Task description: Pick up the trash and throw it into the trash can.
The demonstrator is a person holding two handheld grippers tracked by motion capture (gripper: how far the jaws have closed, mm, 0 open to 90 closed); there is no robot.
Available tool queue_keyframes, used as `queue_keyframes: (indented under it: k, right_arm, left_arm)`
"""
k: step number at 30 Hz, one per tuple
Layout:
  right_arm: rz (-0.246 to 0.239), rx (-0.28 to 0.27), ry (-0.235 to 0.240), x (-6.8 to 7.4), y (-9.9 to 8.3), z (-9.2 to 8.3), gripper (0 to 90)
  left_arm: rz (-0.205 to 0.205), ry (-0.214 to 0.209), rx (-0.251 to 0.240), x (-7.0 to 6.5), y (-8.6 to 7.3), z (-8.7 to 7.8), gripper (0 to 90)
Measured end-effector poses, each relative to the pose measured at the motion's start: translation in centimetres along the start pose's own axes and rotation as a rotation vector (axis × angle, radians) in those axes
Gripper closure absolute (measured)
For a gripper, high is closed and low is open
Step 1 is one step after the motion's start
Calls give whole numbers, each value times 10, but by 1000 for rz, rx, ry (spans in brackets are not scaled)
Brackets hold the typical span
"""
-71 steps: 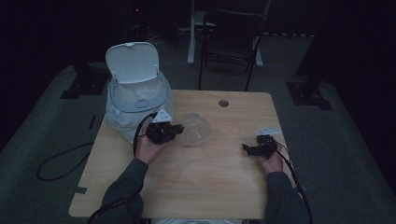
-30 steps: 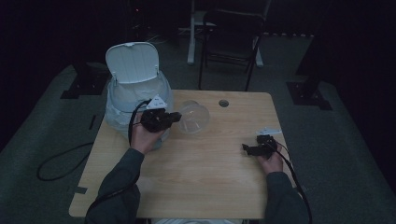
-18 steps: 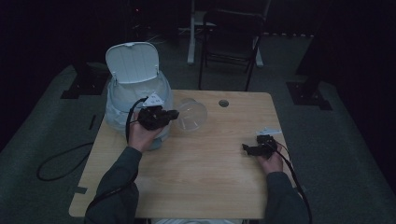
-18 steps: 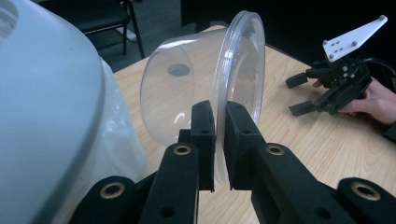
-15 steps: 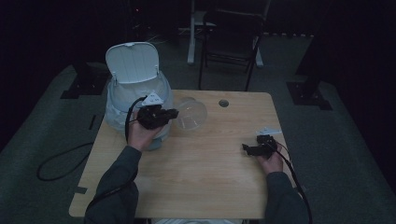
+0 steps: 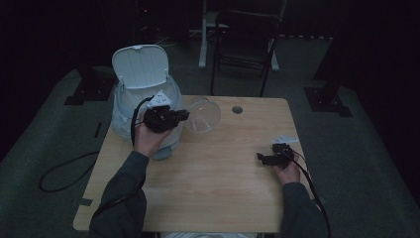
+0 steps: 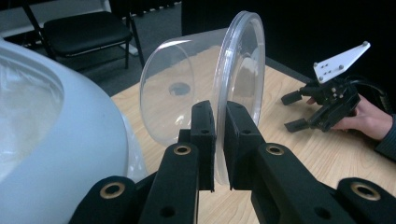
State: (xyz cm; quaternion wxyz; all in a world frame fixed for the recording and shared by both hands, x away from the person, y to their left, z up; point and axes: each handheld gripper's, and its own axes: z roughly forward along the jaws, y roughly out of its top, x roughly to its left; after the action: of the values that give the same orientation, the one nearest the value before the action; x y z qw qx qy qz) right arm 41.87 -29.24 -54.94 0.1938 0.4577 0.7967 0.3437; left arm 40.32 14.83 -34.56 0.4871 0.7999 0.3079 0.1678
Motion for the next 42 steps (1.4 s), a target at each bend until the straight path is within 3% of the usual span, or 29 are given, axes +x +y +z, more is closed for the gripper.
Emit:
queue_keyframes:
  k: [8, 42]
  right_arm:
    - [0, 0, 0, 0, 0, 0, 134]
    - [1, 1, 1, 0, 0, 0, 135]
  left_arm:
    - [18, 8, -8, -1, 11, -3, 839]
    - [24, 32, -53, 13, 46, -14, 839]
